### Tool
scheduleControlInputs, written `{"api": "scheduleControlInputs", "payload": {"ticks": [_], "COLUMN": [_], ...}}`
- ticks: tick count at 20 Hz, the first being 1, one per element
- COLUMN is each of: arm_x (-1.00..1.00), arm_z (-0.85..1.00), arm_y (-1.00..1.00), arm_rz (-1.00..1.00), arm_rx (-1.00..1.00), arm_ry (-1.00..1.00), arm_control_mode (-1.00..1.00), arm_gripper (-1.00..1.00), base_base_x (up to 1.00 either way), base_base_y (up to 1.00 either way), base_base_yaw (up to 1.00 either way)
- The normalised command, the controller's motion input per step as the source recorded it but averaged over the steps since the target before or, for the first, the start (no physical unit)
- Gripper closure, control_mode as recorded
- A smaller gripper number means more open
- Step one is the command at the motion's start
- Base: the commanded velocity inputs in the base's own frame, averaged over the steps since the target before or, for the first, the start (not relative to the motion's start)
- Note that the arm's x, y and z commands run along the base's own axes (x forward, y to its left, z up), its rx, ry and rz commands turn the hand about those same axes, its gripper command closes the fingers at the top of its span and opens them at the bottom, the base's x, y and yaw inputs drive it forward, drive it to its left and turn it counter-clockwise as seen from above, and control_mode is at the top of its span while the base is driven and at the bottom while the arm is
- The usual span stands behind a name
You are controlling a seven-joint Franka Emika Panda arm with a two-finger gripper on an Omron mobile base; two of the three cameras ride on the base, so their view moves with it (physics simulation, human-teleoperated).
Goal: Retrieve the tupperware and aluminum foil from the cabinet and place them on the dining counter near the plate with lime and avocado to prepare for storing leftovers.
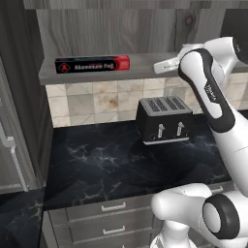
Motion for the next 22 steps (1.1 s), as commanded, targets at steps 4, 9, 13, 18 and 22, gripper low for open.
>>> {"api": "scheduleControlInputs", "payload": {"ticks": [4,9,13,18,22], "arm_x": [0.26,0.24,0.2,0.15,0.18], "arm_z": [-0.02,0.0,-0.03,-0.16,-0.11], "arm_y": [0.17,0.14,0.08,0.02,0.0], "arm_rz": [0.06,0.06,0.07,0.09,0.09], "arm_rx": [0.0,-0.01,-0.04,-0.05,-0.03], "arm_ry": [0.08,0.1,0.06,0.0,0.0], "arm_control_mode": [-1.0,-1.0,-1.0,-1.0,-1.0], "arm_gripper": [-1.0,-1.0,-1.0,-1.0,-1.0], "base_base_x": [0.0,0.0,0.0,0.0,0.0], "base_base_y": [0.0,0.0,0.0,0.0,0.0], "base_base_yaw": [0.0,0.0,0.0,0.0,0.0]}}
